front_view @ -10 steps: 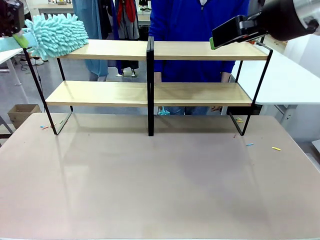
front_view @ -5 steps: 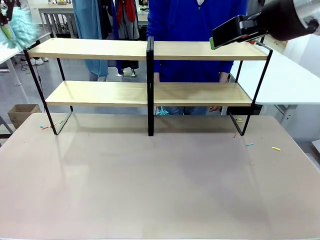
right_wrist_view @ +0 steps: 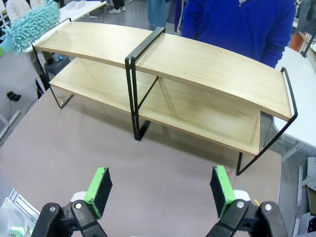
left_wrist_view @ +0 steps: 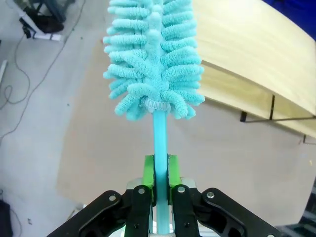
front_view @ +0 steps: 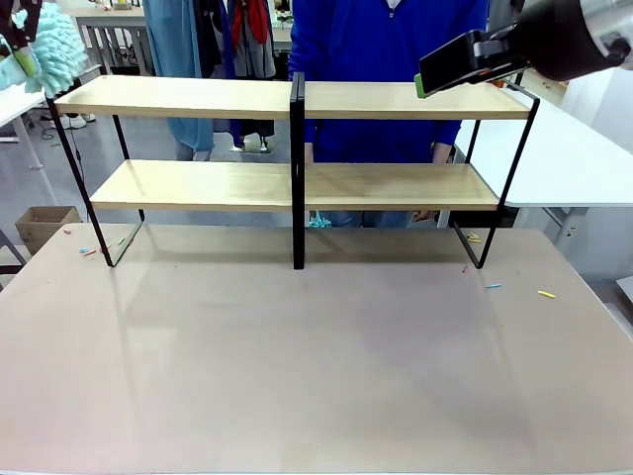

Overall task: Clean the shelves.
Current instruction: Clean another randomly selected level of the Shelf with the Duster.

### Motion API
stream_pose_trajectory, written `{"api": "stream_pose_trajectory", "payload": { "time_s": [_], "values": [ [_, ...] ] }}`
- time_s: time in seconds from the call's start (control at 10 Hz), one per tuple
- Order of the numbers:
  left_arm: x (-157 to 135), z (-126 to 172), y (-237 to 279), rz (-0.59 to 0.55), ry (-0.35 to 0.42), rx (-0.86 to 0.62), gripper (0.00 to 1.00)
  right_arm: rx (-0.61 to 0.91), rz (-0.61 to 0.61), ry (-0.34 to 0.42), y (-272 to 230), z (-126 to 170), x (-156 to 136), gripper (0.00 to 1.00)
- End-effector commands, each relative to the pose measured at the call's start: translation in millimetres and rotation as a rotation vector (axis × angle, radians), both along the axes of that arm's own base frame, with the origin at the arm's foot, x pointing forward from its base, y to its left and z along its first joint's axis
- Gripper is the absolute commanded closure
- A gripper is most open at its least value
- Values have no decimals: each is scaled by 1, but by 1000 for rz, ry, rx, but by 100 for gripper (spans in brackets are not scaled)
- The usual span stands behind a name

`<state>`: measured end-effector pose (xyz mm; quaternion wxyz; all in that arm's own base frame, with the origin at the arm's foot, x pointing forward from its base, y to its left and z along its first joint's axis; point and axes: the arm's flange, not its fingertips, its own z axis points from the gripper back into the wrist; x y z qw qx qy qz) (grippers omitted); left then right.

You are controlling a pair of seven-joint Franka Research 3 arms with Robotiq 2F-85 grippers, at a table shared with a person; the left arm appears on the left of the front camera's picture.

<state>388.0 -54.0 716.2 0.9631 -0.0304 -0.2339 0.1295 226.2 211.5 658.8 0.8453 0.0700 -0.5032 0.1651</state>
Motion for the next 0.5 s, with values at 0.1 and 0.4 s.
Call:
{"api": "stream_pose_trajectory", "payload": {
  "time_s": [0.1, 0.4],
  "values": [
    [-18, 9, 13, -353, 6, -141, 88, 7, 5, 4, -2, 1, 1, 0],
    [-33, 36, 50, -645, 34, -286, 88, 7, 5, 4, -2, 1, 1, 0]
  ]
}}
